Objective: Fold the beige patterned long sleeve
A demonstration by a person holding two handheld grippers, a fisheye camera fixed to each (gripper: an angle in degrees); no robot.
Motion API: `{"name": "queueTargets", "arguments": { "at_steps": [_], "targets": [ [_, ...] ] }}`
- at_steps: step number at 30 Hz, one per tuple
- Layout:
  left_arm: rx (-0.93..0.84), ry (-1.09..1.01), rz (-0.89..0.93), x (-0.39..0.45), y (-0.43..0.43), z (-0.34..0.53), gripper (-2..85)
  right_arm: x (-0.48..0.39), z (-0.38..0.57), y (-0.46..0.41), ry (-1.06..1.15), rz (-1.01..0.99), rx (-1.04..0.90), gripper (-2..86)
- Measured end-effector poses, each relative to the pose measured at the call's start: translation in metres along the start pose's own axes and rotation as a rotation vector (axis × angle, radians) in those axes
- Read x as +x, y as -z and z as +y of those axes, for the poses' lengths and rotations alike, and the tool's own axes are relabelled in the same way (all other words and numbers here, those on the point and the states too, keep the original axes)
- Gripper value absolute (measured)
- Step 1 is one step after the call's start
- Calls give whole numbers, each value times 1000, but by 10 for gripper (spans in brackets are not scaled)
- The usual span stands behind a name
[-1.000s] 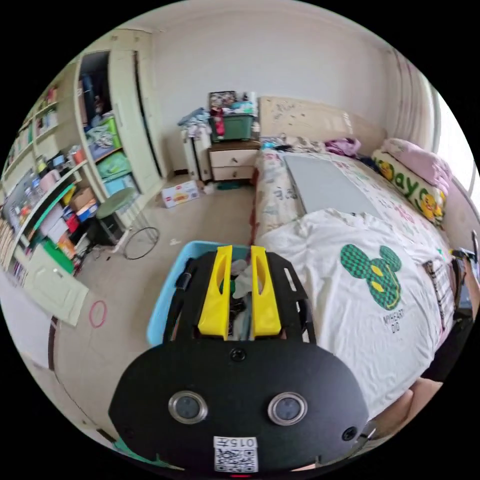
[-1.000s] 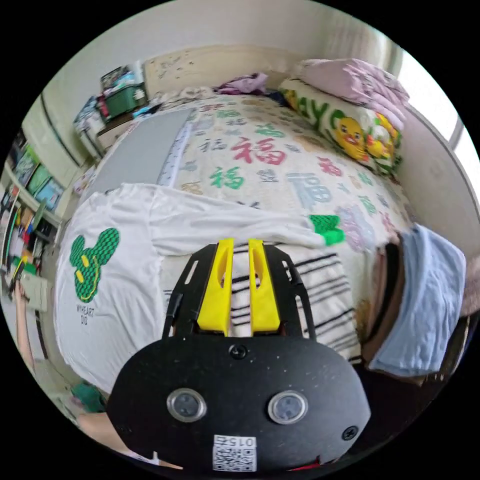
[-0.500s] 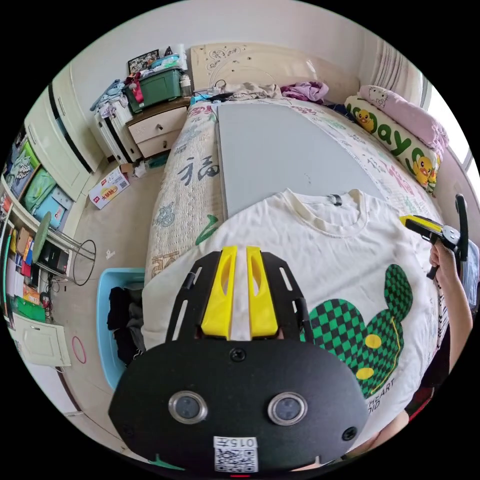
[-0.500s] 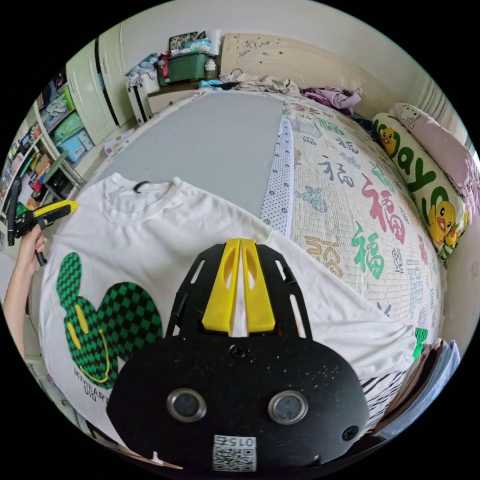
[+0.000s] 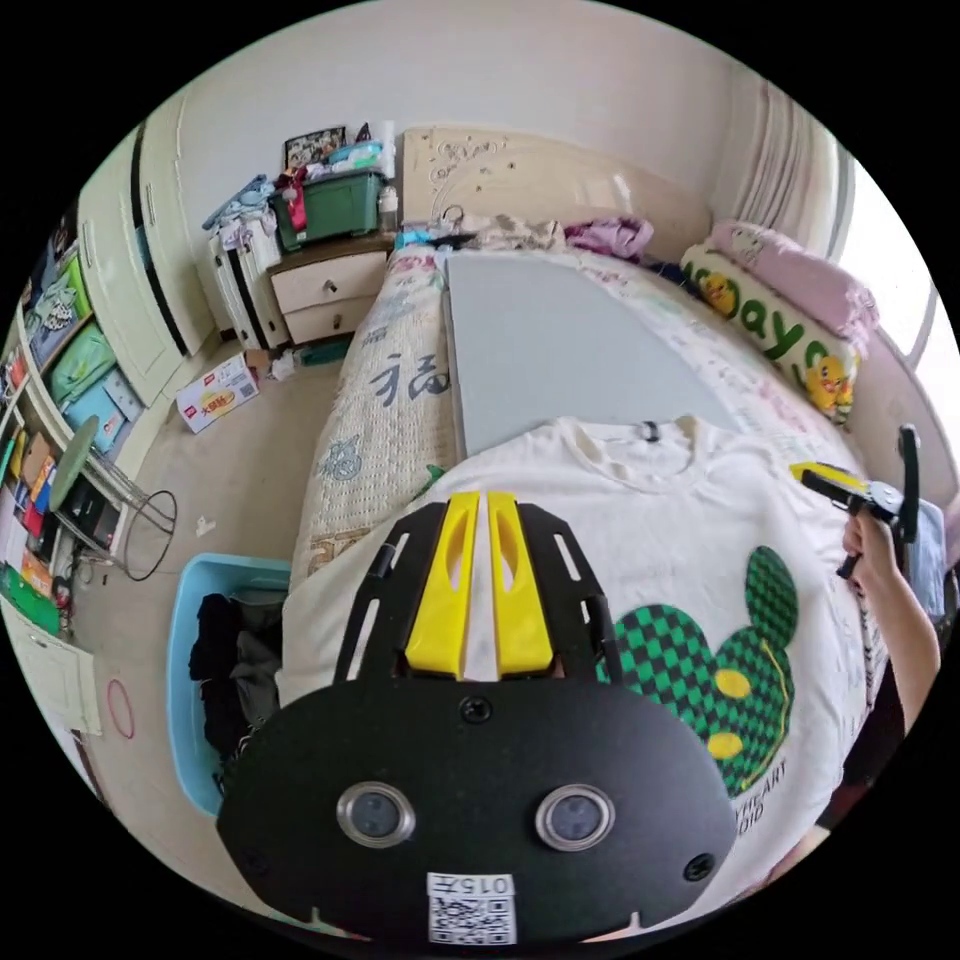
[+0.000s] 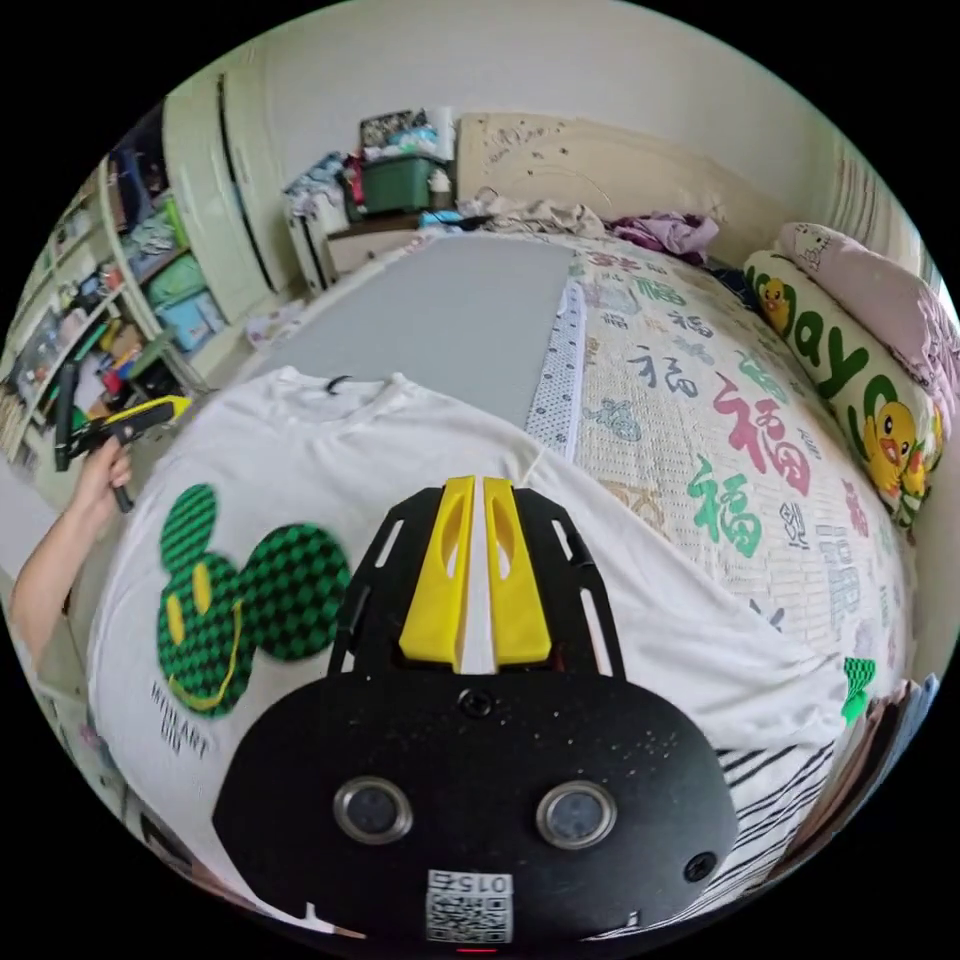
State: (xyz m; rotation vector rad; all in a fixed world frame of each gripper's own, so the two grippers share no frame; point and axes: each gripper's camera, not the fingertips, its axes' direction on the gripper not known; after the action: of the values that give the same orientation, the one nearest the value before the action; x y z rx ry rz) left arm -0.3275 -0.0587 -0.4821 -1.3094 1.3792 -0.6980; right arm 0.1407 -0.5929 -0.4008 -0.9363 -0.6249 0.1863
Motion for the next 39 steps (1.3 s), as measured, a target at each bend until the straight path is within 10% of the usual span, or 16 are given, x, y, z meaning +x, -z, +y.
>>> {"name": "queueTargets", "arguments": {
  "at_steps": [8,14,25,39],
  "targets": [
    [453,-24,70,-22,247,247,26,0,331,234,37,-108,241,50],
    [291,296,12,-22,311,428,41,-14,498,258,-293,-38,140,98],
    [8,595,150,-52,261,485,72,1,496,133,-419,-405,-231,83],
    [-100,422,72,-42,285,477,-7,-16,486,119,-323,-222,-266,-3]
  ]
}}
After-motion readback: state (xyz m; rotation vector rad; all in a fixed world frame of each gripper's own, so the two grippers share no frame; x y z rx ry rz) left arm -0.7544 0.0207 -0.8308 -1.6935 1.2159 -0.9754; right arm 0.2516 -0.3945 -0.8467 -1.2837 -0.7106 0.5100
